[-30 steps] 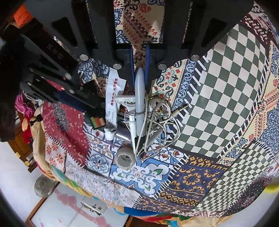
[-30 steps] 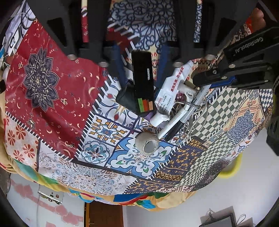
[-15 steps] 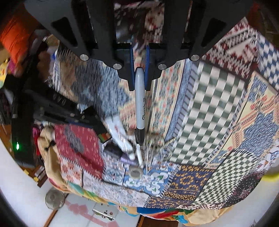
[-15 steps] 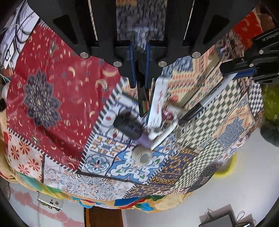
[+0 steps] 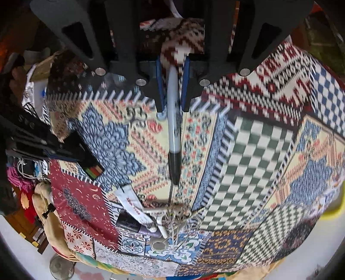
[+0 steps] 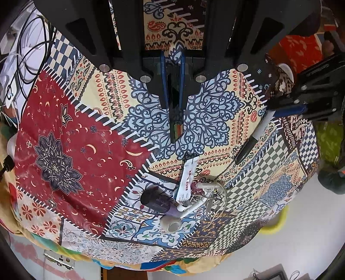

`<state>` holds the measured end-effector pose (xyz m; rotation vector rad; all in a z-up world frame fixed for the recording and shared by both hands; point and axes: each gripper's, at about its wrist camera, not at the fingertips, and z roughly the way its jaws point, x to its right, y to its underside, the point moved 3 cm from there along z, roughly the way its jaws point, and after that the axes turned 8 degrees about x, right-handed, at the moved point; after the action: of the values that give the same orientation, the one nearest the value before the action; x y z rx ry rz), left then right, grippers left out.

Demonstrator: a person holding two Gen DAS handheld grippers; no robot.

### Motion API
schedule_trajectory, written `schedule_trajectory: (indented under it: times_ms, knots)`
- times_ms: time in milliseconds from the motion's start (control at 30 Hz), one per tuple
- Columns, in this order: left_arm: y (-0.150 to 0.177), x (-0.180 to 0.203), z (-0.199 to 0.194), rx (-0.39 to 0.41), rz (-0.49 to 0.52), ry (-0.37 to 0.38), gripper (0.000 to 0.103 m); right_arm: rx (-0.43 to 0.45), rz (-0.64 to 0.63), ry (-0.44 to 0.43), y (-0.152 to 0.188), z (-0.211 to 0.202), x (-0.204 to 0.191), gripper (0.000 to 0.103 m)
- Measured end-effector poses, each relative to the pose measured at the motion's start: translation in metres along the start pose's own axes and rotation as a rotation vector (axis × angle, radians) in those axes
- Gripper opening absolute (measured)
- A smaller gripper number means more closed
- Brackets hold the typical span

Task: Collect trash
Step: 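Carry the marker and pen with both tools down to the white bucket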

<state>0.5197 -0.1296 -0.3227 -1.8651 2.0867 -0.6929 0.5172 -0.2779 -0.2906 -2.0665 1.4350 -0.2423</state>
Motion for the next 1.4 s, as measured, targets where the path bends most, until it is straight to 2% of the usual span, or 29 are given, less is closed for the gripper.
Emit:
schedule_trajectory:
  times_ms: [233,300,533,700,933,1133,1400]
  knots:
    - [-0.025,-0.007,0.017,0.055,-0.011,-0.066,0.015,0.014,0.017,0.003,0.000,-0.001,-0.001,0.009]
    - [-0.026,-0.007,0.018,0.072,-0.014,-0.070,0.010,0.019,0.023,0.003,-0.002,-0.001,-0.003,0.009]
    - [-0.019,-0.010,0.004,0.080,-0.048,-0.031,0.010,0.052,0.007,0.018,-0.009,-0.014,-0.014,0.009]
    - [-0.015,-0.015,-0.031,0.121,-0.074,-0.031,0.010,0.068,0.005,0.020,-0.019,-0.027,-0.024,0.009]
    - [-0.010,-0.023,-0.096,0.206,-0.088,-0.052,0.010,0.148,-0.034,0.006,-0.036,-0.070,-0.059,0.009]
    - [0.001,-0.037,-0.154,0.284,-0.113,-0.068,0.010,0.218,-0.093,-0.022,-0.045,-0.108,-0.109,0.009]
    - [0.035,-0.074,-0.231,0.364,-0.176,-0.115,0.010,0.280,-0.171,-0.083,-0.048,-0.146,-0.179,0.009]
